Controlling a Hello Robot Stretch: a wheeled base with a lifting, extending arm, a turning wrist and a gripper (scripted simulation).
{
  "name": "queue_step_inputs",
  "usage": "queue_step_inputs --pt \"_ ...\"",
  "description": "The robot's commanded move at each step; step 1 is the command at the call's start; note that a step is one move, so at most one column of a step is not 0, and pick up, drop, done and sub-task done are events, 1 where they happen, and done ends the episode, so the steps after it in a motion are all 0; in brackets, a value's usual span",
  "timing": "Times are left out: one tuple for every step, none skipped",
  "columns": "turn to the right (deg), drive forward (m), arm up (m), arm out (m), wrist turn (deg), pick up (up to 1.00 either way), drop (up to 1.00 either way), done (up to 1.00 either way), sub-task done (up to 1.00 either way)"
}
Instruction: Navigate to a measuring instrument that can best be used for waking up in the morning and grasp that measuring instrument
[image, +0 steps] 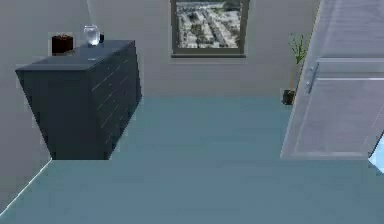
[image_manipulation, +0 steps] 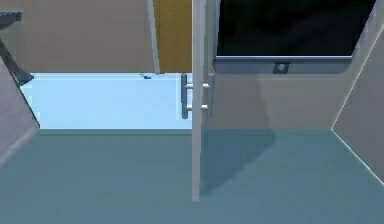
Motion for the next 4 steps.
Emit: queue_step_inputs --pt "45.0 0.0 0.0 0.0 0.0 0.0 0.0 0.0 0.0" --pt "0.0 0.4 0.0 0.0 0.0 0.0 0.0 0.0 0.0" --pt "45.0 0.0 0.0 0.0 0.0 0.0 0.0 0.0 0.0" --pt "45.0 0.0 0.0 0.0 0.0 0.0 0.0 0.0 0.0"
